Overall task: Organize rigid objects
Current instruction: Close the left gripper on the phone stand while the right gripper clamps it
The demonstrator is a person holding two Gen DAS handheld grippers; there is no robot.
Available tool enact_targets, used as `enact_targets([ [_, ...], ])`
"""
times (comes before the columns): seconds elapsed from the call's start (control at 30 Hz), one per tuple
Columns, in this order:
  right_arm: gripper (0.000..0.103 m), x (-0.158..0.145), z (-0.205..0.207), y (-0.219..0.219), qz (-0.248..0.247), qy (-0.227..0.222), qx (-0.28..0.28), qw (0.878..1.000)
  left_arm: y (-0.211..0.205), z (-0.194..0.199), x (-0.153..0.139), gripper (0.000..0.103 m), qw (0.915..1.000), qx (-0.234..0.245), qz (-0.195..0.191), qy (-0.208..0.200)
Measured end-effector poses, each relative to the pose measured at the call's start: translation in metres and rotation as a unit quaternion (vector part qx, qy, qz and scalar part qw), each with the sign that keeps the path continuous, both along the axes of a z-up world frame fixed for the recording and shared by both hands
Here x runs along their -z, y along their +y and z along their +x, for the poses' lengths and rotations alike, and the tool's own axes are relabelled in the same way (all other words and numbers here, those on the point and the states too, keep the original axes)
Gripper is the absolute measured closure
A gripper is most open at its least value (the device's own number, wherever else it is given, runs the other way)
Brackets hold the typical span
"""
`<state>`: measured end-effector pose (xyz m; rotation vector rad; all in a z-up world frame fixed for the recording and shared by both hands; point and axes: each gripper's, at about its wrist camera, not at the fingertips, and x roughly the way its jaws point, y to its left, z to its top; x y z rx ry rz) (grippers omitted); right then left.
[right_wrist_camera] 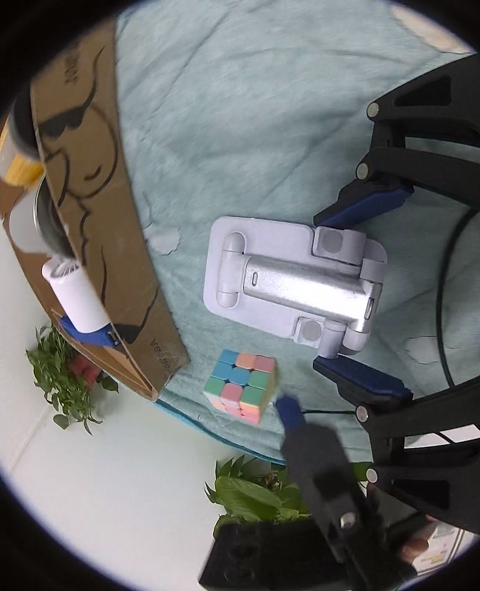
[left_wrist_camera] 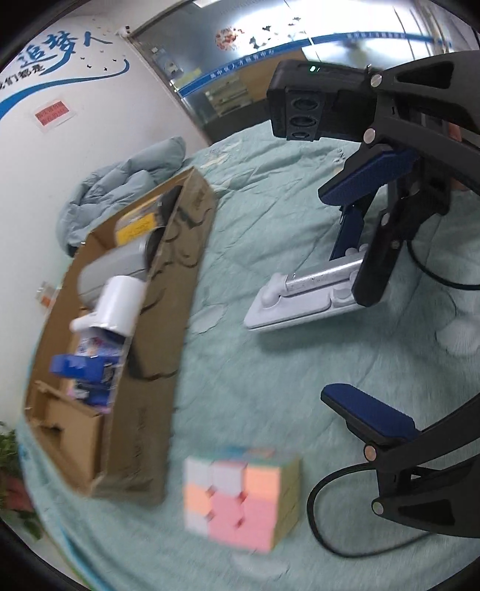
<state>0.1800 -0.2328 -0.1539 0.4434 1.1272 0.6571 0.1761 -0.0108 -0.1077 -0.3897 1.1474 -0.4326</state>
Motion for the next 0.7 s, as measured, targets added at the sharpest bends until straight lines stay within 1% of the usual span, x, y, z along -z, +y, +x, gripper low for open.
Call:
enact_targets([
  [0.07, 0.034, 0.001, -0.005, -0.002, 0.002, 0.002, 0.001, 1.0, -0.007, 0.005, 0.016, 0.02, 0.9994, 0.004, -0.01, 0.032],
  [0.17, 0.034, -0.002, -0.011, -0.003, -0.003, -0.003, -0.003, 1.0, -0.014, 0.007, 0.031, 0.028, 0.9986, 0.002, -0.004, 0.054],
  [0.23, 0.034, -0.003, -0.015, 0.0, -0.014, -0.008, -0.008, 1.0, -0.018, 0.006, 0.034, 0.034, 0.9988, 0.002, 0.005, 0.049],
  [0.27, 0.034, -0.004, -0.019, -0.001, -0.022, -0.012, -0.011, 1.0, -0.02, 0.006, 0.034, 0.043, 0.9987, 0.005, 0.004, 0.05],
  [0.3, 0.034, -0.005, -0.02, 0.0, -0.027, -0.014, -0.012, 0.999, -0.021, 0.006, 0.035, 0.048, 0.9986, 0.007, -0.003, 0.053],
  [0.37, 0.034, -0.006, -0.021, 0.003, -0.041, -0.021, -0.018, 0.999, -0.021, 0.007, 0.038, 0.052, 0.9983, 0.004, -0.014, 0.056],
  [0.47, 0.034, -0.007, -0.02, 0.01, -0.062, -0.03, -0.025, 0.997, -0.023, 0.006, 0.036, 0.065, 0.9983, 0.008, -0.024, 0.053],
  [0.57, 0.034, -0.008, -0.02, 0.015, -0.073, -0.034, -0.029, 0.996, -0.022, 0.004, 0.031, 0.066, 0.9988, 0.007, -0.015, 0.047],
  [0.7, 0.034, -0.011, -0.019, 0.016, -0.07, -0.038, -0.026, 0.996, -0.017, 0.003, 0.022, 0.067, 0.9991, 0.002, -0.02, 0.038],
])
